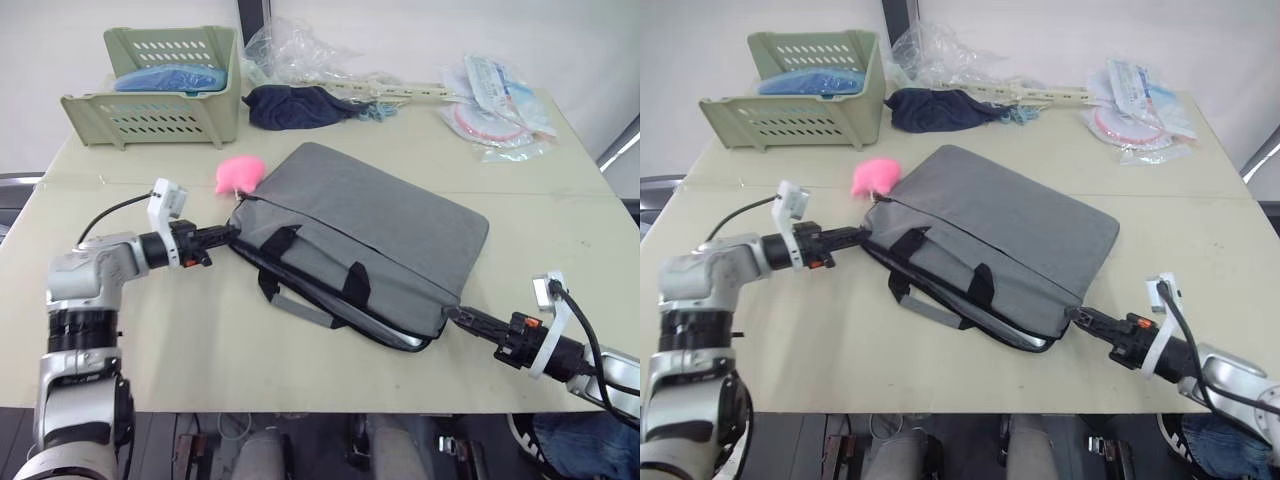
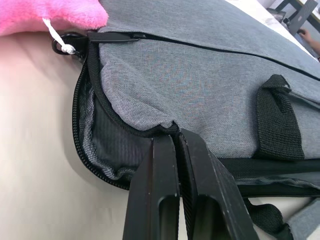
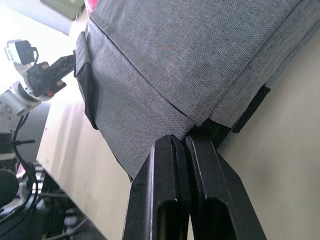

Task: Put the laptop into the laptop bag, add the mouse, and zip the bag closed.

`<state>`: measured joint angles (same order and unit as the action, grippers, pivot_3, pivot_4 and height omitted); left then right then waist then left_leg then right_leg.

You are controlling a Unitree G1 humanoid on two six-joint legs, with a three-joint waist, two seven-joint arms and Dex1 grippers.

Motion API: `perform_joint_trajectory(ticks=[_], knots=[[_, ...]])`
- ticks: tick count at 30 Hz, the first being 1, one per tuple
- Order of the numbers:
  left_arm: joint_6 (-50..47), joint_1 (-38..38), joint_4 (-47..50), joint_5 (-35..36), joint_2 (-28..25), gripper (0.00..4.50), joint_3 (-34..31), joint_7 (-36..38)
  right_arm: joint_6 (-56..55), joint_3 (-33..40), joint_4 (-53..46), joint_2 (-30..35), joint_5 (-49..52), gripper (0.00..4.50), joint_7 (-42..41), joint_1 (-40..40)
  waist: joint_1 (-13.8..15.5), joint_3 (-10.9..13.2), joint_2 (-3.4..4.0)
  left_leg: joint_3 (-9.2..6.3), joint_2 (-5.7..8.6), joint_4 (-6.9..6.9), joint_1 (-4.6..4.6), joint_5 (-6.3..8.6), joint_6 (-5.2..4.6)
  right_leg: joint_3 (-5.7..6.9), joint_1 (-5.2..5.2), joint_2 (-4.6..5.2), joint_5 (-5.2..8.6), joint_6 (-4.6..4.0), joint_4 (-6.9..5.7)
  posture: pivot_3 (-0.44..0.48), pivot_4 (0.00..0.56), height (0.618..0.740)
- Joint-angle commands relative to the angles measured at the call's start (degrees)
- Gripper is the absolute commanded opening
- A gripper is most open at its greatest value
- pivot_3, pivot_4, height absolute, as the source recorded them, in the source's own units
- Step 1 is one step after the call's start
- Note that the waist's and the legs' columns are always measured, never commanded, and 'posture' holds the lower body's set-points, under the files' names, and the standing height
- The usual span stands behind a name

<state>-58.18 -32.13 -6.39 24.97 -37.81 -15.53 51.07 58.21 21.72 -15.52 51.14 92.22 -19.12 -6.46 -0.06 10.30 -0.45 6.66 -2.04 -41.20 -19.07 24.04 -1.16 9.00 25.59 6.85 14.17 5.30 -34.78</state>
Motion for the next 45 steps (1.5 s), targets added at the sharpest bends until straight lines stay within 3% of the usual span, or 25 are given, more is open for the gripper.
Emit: perform_joint_trajectory(ticks=[1, 7, 12, 15, 20, 21, 22, 27, 31, 36, 38, 39, 41, 45], knots=[[-8.4, 5.5, 12.1, 5.6, -3.4, 0.00, -4.0, -1.2, 0.9, 2.7, 2.7, 1.7, -1.5, 0.10, -4.0, 2.3, 0.1, 0.0, 0.00, -0.01, 0.00, 0.00, 0.00, 0.00, 0.00, 0.00, 0.00, 0.01, 0.00, 0.00, 0.00, 0.000, 0.150, 0.740], [-19.3, 12.8, 23.6, 13.6, -4.5, 0.00, -9.5, -4.5, 3.3, 2.6, 5.9, 2.2, -5.3, 0.10, -7.9, 4.4, 0.8, 0.0, 0.01, 0.00, 0.01, -0.05, 0.00, 0.01, 0.02, -0.05, -0.01, 0.02, 0.00, 0.00, -0.02, 0.000, 0.150, 0.740], [-18.8, 16.9, 27.3, 15.7, -4.5, 0.00, -11.3, -6.7, 3.4, 2.6, 6.5, 1.6, -9.7, 0.10, -10.2, 5.0, 1.4, 0.0, 0.03, 0.04, 0.03, -0.06, 0.00, 0.02, 0.03, -0.10, -0.01, 0.02, 0.00, -0.01, -0.02, 0.000, 0.150, 0.740], [-16.8, 19.7, 27.0, 16.8, -7.4, 0.84, -11.8, -4.2, 3.5, 3.6, 7.0, 1.1, -11.1, 0.97, -11.4, 4.8, 1.4, 0.0, 0.03, 0.05, 0.03, -0.06, 0.00, 0.02, 0.04, -0.09, -0.01, 0.01, 0.00, -0.01, -0.02, 0.000, 0.150, 0.740], [-10.9, 20.4, 19.6, 16.1, -15.8, 3.51, -12.5, 1.7, 3.9, 6.3, 6.4, 2.6, -15.1, 3.64, -14.7, 2.1, 1.6, 0.0, 0.08, 0.05, 0.03, -0.08, 0.01, 0.03, 0.06, -0.08, -0.01, -0.01, 0.02, -0.04, -0.04, 0.000, 0.150, 0.740], [-9.0, 20.0, 17.7, 15.6, -16.9, 3.92, -11.9, 2.9, 3.9, 6.5, 6.3, 2.6, -15.8, 4.00, -15.4, 1.7, 1.6, -0.1, 0.10, 0.05, 0.04, -0.08, 0.01, 0.03, 0.06, -0.08, -0.02, -0.01, 0.02, -0.04, -0.02, 0.000, 0.150, 0.740], [-7.3, 19.3, 15.9, 15.1, -17.7, 4.34, -11.2, 3.7, 4.1, 6.8, 6.5, 2.4, -15.8, 4.01, -15.5, 1.7, 1.6, -0.1, 0.10, 0.06, 0.05, -0.08, 0.02, 0.03, 0.07, -0.08, -0.01, -0.01, 0.02, -0.04, -0.04, 0.000, 0.150, 0.740], [-1.5, 14.1, 7.8, 12.3, -17.9, 4.34, -4.8, 4.4, 5.4, 6.9, 6.6, 1.1, -15.1, 4.01, -14.5, 3.2, 1.5, -0.1, 0.17, 0.11, 0.06, -0.06, 0.04, 0.03, 0.07, -0.10, -0.02, -0.02, 0.02, -0.04, -0.03, 0.000, 0.150, 0.740], [3.2, 8.8, 2.1, 8.7, -12.6, 4.34, 1.3, 1.6, 6.3, 4.2, 5.1, -1.5, -15.7, 4.01, -12.9, 5.2, 1.5, -0.1, 0.18, 0.11, 0.07, -0.05, 0.07, 0.03, 0.07, -0.09, -0.03, -0.02, 0.02, -0.04, -0.07, 0.000, 0.150, 0.740], [6.1, 7.4, -0.8, 6.3, -10.2, 4.34, 4.5, 0.5, 6.7, 3.0, 3.9, -3.7, -16.3, 4.01, -11.9, 6.1, 1.4, -0.1, 0.18, 0.13, 0.08, 0.00, 0.05, 0.03, 0.07, -0.06, 0.02, -0.03, 0.02, -0.04, -0.06, 0.000, 0.150, 0.740], [6.1, 7.6, -1.0, 6.2, -9.9, 4.37, 4.8, 0.6, 6.9, 3.0, 3.4, -4.6, -16.2, 3.51, -11.1, 6.2, 1.3, -0.1, 0.18, 0.13, 0.06, -0.02, 0.05, 0.03, 0.07, -0.06, 0.01, -0.05, 0.02, -0.04, -0.07, 0.000, 0.150, 0.740], [6.1, 7.8, -0.7, 6.4, -9.9, 3.96, 4.8, 0.9, 7.1, 3.1, 3.1, -5.0, -15.7, 3.06, -11.2, 6.2, 1.3, -0.1, 0.18, 0.15, 0.07, -0.02, 0.07, 0.03, 0.07, -0.09, 0.01, -0.05, 0.02, -0.04, -0.08, 0.000, 0.150, 0.740], [5.7, 8.1, -0.1, 7.0, -9.9, 3.55, 4.6, 1.5, 7.3, 3.2, 2.6, -5.5, -15.2, 2.22, -11.3, 6.2, 1.3, -0.1, 0.18, 0.14, 0.06, -0.04, 0.07, 0.03, 0.07, -0.10, 0.01, -0.04, 0.02, -0.04, -0.09, 0.000, 0.150, 0.740], [3.5, 8.9, 2.6, 9.5, -10.2, 1.56, 3.7, 2.9, 7.3, 3.4, 2.3, -6.7, -14.4, 0.23, -10.7, 6.3, 1.3, -0.1, 0.18, 0.14, 0.06, -0.05, 0.07, 0.03, 0.07, -0.10, 0.01, -0.04, 0.02, -0.04, -0.11, 0.000, 0.150, 0.740]])
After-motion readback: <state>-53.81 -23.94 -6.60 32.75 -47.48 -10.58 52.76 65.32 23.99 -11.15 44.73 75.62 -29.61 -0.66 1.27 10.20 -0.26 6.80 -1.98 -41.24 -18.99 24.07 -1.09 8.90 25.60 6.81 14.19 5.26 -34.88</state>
